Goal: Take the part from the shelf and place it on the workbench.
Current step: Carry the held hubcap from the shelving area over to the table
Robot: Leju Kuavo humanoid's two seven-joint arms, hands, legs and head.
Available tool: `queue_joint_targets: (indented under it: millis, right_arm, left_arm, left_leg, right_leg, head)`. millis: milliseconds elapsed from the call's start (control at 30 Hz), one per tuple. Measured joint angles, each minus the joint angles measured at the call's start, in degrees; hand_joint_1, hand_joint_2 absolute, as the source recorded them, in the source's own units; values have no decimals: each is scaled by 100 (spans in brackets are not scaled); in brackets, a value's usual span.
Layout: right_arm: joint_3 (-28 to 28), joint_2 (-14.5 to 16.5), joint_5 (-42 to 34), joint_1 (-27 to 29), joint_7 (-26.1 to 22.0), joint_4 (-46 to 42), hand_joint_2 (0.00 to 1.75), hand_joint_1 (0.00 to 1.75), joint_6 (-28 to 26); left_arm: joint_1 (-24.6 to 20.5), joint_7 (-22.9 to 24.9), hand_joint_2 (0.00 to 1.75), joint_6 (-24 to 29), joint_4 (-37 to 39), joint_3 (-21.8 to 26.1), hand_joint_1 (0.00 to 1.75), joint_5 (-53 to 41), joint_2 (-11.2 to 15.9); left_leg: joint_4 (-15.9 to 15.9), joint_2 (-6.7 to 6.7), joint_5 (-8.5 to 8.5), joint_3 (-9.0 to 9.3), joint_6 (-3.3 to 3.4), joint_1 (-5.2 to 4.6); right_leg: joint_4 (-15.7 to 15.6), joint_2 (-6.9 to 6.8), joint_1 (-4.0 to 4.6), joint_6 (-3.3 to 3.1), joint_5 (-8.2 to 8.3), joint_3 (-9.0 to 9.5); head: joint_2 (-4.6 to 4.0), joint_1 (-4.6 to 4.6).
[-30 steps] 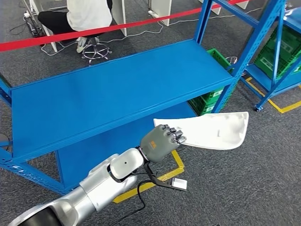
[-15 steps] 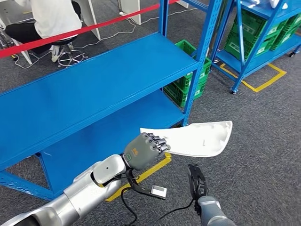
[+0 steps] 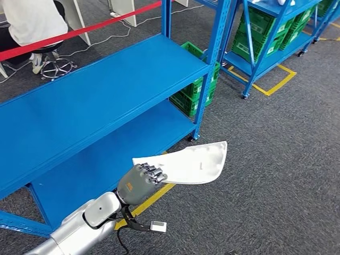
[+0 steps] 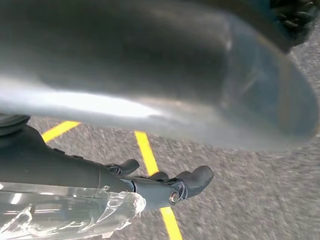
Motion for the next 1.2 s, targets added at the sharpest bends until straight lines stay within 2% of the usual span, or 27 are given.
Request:
queue_joint_targets:
  millis: [67, 100, 167, 200, 267, 333, 367, 400, 433, 467, 500, 567, 633, 700, 733, 767, 833, 867, 900, 933, 967, 1000, 1067, 1100, 1133, 1200]
  right_arm:
    - [38, -39, 8, -9, 61, 0, 0, 0, 7]
    - [52, -46, 10, -16, 82, 1, 0, 0, 10]
    - [68, -56, 11, 7, 98, 2, 0, 0, 14]
    - [73, -60, 11, 30, 95, 2, 0, 0, 16]
    - [77, -77, 3, 54, 76, 2, 0, 0, 20]
    - [79, -93, -18, 49, 59, 2, 0, 0, 18]
    - [79, -97, -27, 47, 61, 2, 0, 0, 16]
    - [79, -98, -33, 51, 79, 2, 0, 0, 15]
    - [79, -98, -34, 59, 107, 2, 0, 0, 14]
    - [79, -98, -34, 69, 142, 2, 0, 0, 15]
    - [79, -98, -31, 76, 173, 2, 0, 0, 15]
    - [79, -101, -24, 69, 191, 2, 0, 0, 13]
    - [79, -106, -25, 70, 106, 2, 0, 0, -9]
    - [79, -112, -48, 110, -104, 2, 0, 0, -53]
    - [79, -117, -68, 129, -226, 2, 0, 0, -79]
    - [79, -121, -93, 136, -345, 2, 0, 0, -101]
    - [79, -123, -169, 115, -567, 2, 0, 0, -148]
    - [78, -124, -209, 100, -664, 1, 0, 0, -167]
    - [75, -125, -244, 89, -745, 1, 0, 0, -187]
    - [70, -127, -264, 84, -793, 0, 0, 0, -205]
    - [65, -128, -278, 82, -814, 0, 0, 0, -220]
    - [59, -129, -286, 78, -815, -1, 0, 0, -233]
    - [52, -130, -293, 59, -793, -2, 0, 0, -252]
    - [51, -129, -295, 50, -774, -2, 0, 0, -259]
    - [50, -129, -296, 46, -751, -2, 0, 0, -264]
    - [50, -127, -298, 60, -704, -2, 0, 0, -266]
  left_arm:
    - [42, -6, 175, -30, -122, 68, 175, -36, 30]
    - [51, -9, 175, -42, -161, 93, 175, -46, 44]
    - [68, 2, 175, -57, -225, 138, 175, -76, 66]
    - [80, 17, 175, -61, -261, 163, 175, -109, 74]
    - [147, 61, 175, -60, -343, 223, 175, -181, 98]
    - [266, 110, 175, -48, -415, 286, 175, -245, 132]
    - [333, 138, 175, -35, -443, 315, 175, -286, 145]
    - [397, 166, 175, -16, -467, 344, 175, -319, 153]
    - [451, 193, 175, 9, -492, 378, 175, -345, 157]
    - [489, 215, 175, 32, -518, 419, 175, -355, 158]
    - [513, 230, 175, 56, -547, 465, 175, -354, 156]
    - [539, 236, 175, 104, -611, 568, 175, -327, 142]
    - [590, 215, 175, 147, -679, 666, 175, -261, 118]
    - [664, 160, 175, 182, -756, 775, 175, -171, 87]
    - [698, 123, 175, 202, -799, 833, 175, -122, 69]
    - [737, 79, 175, 225, -847, 893, 175, -63, 50]
    - [848, -33, 175, 255, -937, 1026, 175, 81, 23]
    - [920, -98, 175, 263, -974, 1098, 175, 157, 15]
    - [997, -164, 175, 264, -1009, 1171, 175, 237, 5]
    - [1072, -232, 175, 266, -1051, 1242, 175, 317, -5]
    - [1151, -307, 175, 267, -1107, 1313, 175, 397, -16]
    - [1230, -387, 175, 269, -1177, 1389, 175, 476, -26]
    - [1385, -551, 175, 274, -1329, 1560, 175, 605, -43]
    - [1459, -628, 175, 275, -1396, 1652, 175, 647, -47]
    - [1531, -699, 175, 276, -1460, 1745, 175, 674, -51]
    - [1664, -811, 175, 277, -1584, 1929, 175, 696, -70]
  left_leg:
    - [4, 141, -32, 24, -48, -37]
    - [3, 198, -42, 36, -74, -53]
    - [-15, 294, -45, 56, -131, -59]
    - [-5, 277, -63, 58, -165, -51]
    - [245, 102, -258, -46, -218, -37]
    - [902, -98, -627, -353, -239, -30]
    - [1248, -135, -769, -521, -243, -30]
    - [1468, -153, -816, -635, -246, -28]
    - [1504, -163, -755, -662, -247, -25]
    - [1326, -173, -594, -583, -247, -19]
    - [1000, -224, -387, -427, -249, -6]
    - [325, -471, -105, -101, -253, 39]
    - [60, -617, -63, 20, -214, 53]
    - [45, -510, -48, 21, -129, 42]
    - [38, -455, -32, 23, -88, 45]
    - [30, -390, -20, 24, -52, 50]
    - [27, -250, -17, 25, -8, 36]
    - [27, -170, -21, 25, 2, 24]
    - [28, -93, -25, 25, 8, 15]
    - [29, -25, -31, 28, 10, 10]
    - [29, 36, -38, 34, 6, 7]
    - [29, 92, -48, 46, -6, 6]
    - [34, 185, -77, 72, -51, -16]
    - [35, 223, -87, 81, -79, -31]
    - [32, 260, -93, 87, -105, -44]
    - [14, 313, -98, 99, -167, -39]
  right_leg:
    - [-660, -155, 47, -72, 202, 378]
    - [-802, -189, 65, -110, 227, 456]
    - [-836, -87, 79, -184, 239, 444]
    - [-853, -33, 73, -218, 255, 442]
    - [-894, 60, 47, -287, 296, 447]
    - [-905, 163, 31, -331, 321, 437]
    - [-905, 225, 30, -342, 328, 429]
    - [-904, 292, 29, -343, 332, 424]
    - [-903, 359, 25, -338, 338, 421]
    - [-902, 425, 19, -327, 345, 421]
    - [-898, 486, 11, -310, 353, 419]
    - [-862, 600, 14, -252, 364, 383]
    - [-846, 704, 12, -177, 383, 332]
    - [-863, 771, -13, -113, 412, 292]
    - [-814, 699, -10, -88, 381, 256]
    - [-656, 571, -2, -65, 283, 174]
    - [23, 250, 9, -24, -87, -127]
    - [417, 167, 2, -8, -267, -299]
    - [699, 126, -3, 1, -371, -412]
    - [771, 108, -6, 0, -367, -422]
    - [615, 92, -6, -7, -267, -313]
    - [268, 47, -2, -23, -104, -101]
    - [-484, -159, 32, -74, 125, 338]
    - [-698, -226, 51, -107, 166, 461]
    - [-778, -250, 71, -136, 161, 499]
    - [-803, -134, 75, -203, 183, 491]
  head:
    - [0, 3]
    - [0, 2]
    - [0, -2]
    - [0, -3]
    - [0, -18]
    - [0, -36]
    - [0, -39]
    - [0, -39]
    - [0, -40]
    - [0, -39]
    - [0, -40]
    - [0, -44]
    - [0, -49]
    - [0, -51]
    - [0, -34]
    - [0, -9]
    - [0, 39]
    - [0, 44]
    - [0, 43]
    - [0, 43]
    - [0, 43]
    - [0, 44]
    - [0, 42]
    - [0, 37]
    - [0, 32]
    - [0, 26]
